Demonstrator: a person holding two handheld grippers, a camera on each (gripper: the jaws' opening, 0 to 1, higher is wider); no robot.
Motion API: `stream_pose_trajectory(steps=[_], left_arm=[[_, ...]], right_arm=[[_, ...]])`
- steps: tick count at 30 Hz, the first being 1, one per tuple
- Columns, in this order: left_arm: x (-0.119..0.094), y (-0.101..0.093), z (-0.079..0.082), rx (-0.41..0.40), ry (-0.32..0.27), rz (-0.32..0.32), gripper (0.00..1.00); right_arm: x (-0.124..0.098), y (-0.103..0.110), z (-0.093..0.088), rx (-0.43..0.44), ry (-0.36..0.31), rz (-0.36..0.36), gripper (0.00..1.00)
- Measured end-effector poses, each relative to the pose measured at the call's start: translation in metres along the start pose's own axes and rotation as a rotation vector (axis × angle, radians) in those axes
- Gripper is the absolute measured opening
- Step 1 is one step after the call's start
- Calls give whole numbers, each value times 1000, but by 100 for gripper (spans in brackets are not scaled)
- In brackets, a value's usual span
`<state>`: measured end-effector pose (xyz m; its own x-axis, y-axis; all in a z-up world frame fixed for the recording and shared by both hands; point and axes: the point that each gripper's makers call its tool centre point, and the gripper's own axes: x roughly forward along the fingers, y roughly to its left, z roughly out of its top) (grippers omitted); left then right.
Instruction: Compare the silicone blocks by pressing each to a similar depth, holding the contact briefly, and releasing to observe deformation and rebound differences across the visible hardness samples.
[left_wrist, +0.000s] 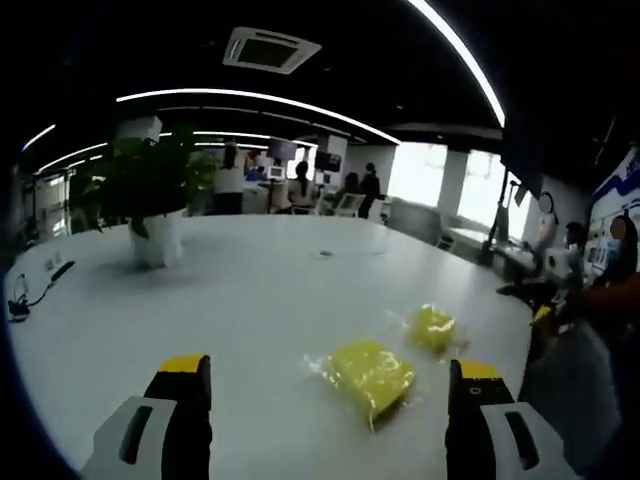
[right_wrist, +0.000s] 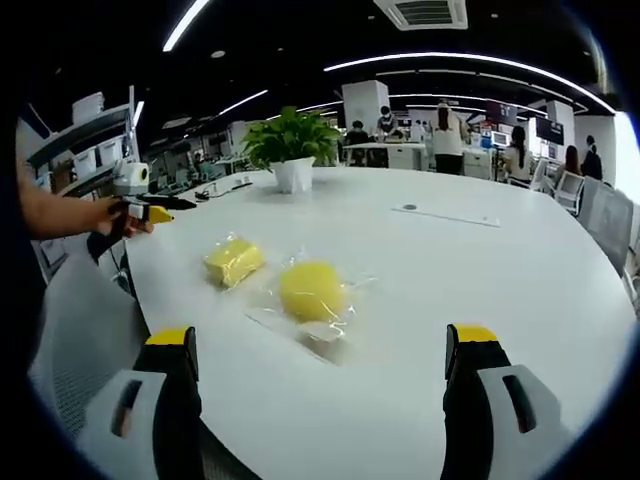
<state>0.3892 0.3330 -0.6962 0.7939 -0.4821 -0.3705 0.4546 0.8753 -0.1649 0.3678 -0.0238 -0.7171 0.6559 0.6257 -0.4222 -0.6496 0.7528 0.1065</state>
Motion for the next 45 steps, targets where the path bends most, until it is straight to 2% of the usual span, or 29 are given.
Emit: stream_pose_trajectory(steps=[2,5,7,12,15,18,22,23,25,28,30,34,37,41,45], left_arm=[[-9,2,-5,7,13,16,100],[-22,-2,-4,-20,4,7,100],[-28,-8,-3,-50,4,-7,100],[-37,-7,0,-38,-56,15,100],[-36,-2,-2,-13,-57,40,100],[-36,-3,-1,-16,-65,36,100],[-35,-1,1,-5,-93,59,100],[-34,-3,0,-9,-88,52,100],[-29,-14,-7,-59,-37,3,100],[-22,-15,-9,-17,-28,3,100],[-18,-18,-12,-31,-16,-10,100],[-19,-22,-5,-43,-52,-7,100],[-19,-29,-6,-80,-32,-23,100],[-20,-32,-1,-61,-38,-29,100],[-22,-31,3,-58,-46,-14,100]], right_arm=[[-5,-6,6,-25,-31,-40,96],[-13,-2,6,5,-33,-21,96],[-15,-2,3,-14,-21,-27,96],[-19,-6,0,-11,-24,-53,96],[-20,-3,3,1,-25,-49,96],[-22,-2,8,-13,-35,-40,96],[-26,-10,8,13,-49,-60,96],[-27,-11,8,21,-55,-60,96],[-28,-13,6,27,-59,-65,96],[-30,-12,0,12,-29,-63,96],[-33,-7,0,8,-31,-53,96],[-33,-7,-3,15,-30,-55,96],[-33,-8,-4,16,-36,-61,96],[-32,-8,-1,63,-65,-78,96],[-30,0,-2,14,-48,-68,96]])
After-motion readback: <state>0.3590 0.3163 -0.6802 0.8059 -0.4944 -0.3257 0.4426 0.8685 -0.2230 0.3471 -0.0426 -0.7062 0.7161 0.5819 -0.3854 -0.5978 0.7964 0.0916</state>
